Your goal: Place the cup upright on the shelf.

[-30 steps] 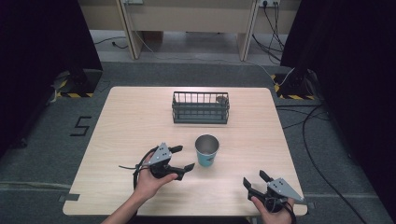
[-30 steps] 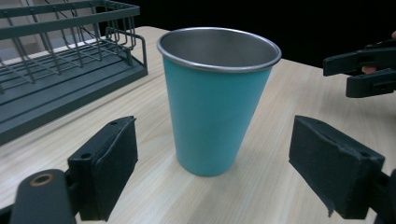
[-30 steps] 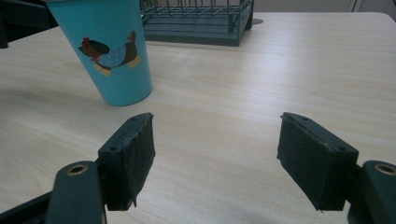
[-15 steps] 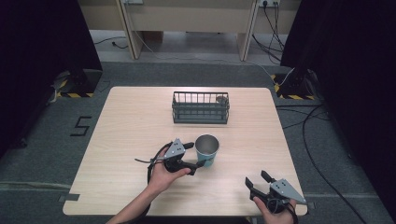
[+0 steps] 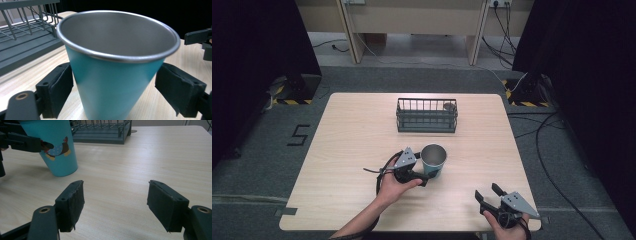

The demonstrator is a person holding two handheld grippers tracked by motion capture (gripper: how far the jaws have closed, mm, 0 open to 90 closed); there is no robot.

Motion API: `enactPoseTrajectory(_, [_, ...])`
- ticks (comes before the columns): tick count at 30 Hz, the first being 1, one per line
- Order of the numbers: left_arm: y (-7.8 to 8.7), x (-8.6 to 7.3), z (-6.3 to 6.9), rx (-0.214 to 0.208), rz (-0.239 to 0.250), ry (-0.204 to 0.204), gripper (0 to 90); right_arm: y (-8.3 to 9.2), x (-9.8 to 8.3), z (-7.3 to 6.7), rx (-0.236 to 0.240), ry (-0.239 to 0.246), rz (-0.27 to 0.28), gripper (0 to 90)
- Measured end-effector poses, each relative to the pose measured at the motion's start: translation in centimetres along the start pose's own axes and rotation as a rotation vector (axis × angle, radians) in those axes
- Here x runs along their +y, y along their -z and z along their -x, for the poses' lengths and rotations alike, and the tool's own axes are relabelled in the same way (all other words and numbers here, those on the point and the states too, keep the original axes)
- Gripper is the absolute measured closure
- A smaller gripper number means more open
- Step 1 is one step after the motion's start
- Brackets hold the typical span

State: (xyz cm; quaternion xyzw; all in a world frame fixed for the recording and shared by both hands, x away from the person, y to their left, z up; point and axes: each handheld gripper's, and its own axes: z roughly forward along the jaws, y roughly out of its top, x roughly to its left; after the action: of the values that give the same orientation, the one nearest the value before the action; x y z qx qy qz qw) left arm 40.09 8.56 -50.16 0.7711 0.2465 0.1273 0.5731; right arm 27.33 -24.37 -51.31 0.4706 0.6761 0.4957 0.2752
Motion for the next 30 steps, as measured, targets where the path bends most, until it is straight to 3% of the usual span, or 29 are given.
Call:
enactPoseTrajectory(14, [-2.1,0.8,0.0,-0.015,0.001,0.004,15.2,-0.1,-0.2,0.0,0.006,-0.008,-0.015,30.4])
enactPoseTrajectory(25, [-1.5,0.3,0.4,-0.004,0.036,0.016,15.9,-0.1,-0.3,0.1,0.010,-0.011,-0.021,30.4])
enactPoseTrajectory(30, [-0.7,1.3,0.3,0.000,0.068,0.014,15.9,-0.1,-0.3,0.1,0.009,-0.009,-0.022,30.5])
